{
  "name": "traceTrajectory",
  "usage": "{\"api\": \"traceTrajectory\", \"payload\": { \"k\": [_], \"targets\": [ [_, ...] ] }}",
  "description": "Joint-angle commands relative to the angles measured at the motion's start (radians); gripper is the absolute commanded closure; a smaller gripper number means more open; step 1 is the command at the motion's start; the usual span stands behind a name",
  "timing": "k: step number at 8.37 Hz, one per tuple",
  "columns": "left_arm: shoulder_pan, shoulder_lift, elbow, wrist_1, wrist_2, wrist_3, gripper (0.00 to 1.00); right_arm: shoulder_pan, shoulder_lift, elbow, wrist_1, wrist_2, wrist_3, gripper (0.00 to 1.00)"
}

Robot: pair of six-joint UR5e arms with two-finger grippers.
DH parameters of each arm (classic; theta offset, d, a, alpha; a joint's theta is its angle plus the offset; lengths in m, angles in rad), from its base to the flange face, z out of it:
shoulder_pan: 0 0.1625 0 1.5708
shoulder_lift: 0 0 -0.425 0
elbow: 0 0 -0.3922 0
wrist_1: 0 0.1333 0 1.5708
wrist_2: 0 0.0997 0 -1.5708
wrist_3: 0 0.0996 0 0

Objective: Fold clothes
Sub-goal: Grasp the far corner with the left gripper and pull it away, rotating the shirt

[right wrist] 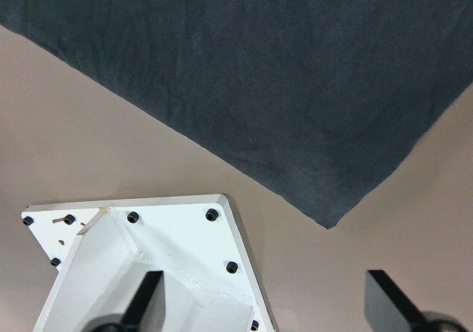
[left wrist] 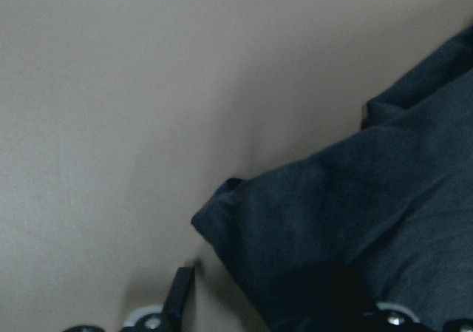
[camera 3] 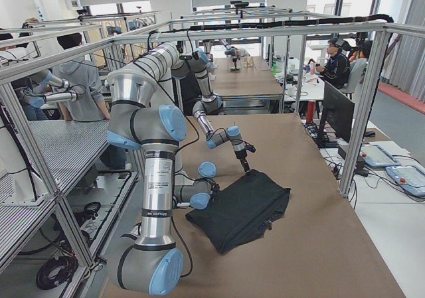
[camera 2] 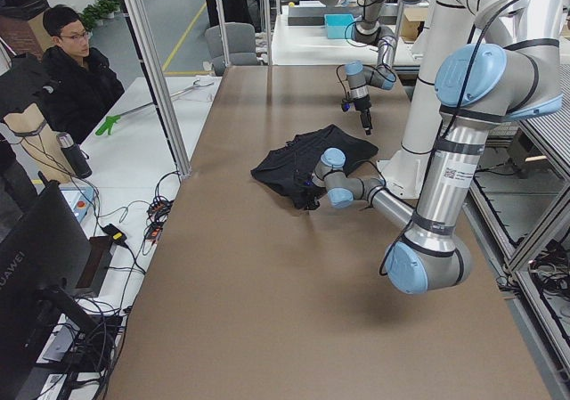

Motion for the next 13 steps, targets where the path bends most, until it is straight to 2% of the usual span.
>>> {"api": "traceTrajectory", "payload": {
  "k": [1,2,3,4,5,6,9,10,13],
  "targets": [
    [-0.01,0.001,0.002,-0.004,-0.004,0.011,1.0,-0.001,0.001,0.0,0.0,0.0,0.0,0.05],
    [-0.057,0.003,-0.026,0.008,-0.016,0.04,1.0,0.002,0.003,0.001,0.002,-0.003,0.003,0.05],
    [-0.153,0.006,-0.027,0.008,-0.12,0.119,1.0,0.002,0.003,0.002,0.002,-0.031,0.003,0.05],
    [-0.217,0.006,-0.005,0.011,-0.16,0.195,1.0,0.002,0.006,0.003,0.002,-0.034,0.003,0.05],
    [-0.28,-0.011,0.059,0.01,-0.174,0.288,1.0,0.005,0.007,0.006,0.002,-0.035,0.003,0.05],
    [-0.317,-0.094,0.168,0.008,-0.178,0.321,1.0,0.008,0.016,0.005,0.002,-0.045,0.003,0.05],
    [-0.374,-0.516,0.644,-0.002,-0.176,0.329,1.0,0.005,0.02,0.006,0.002,-0.187,0.0,0.05],
    [-0.378,-0.625,0.769,-0.002,-0.17,0.332,1.0,0.005,0.02,0.002,0.0,-0.227,-0.002,0.05],
    [-0.377,-0.759,0.992,-0.108,-0.106,0.338,1.0,-0.002,0.02,-0.002,-0.003,-0.325,-0.003,0.05]
  ]
}}
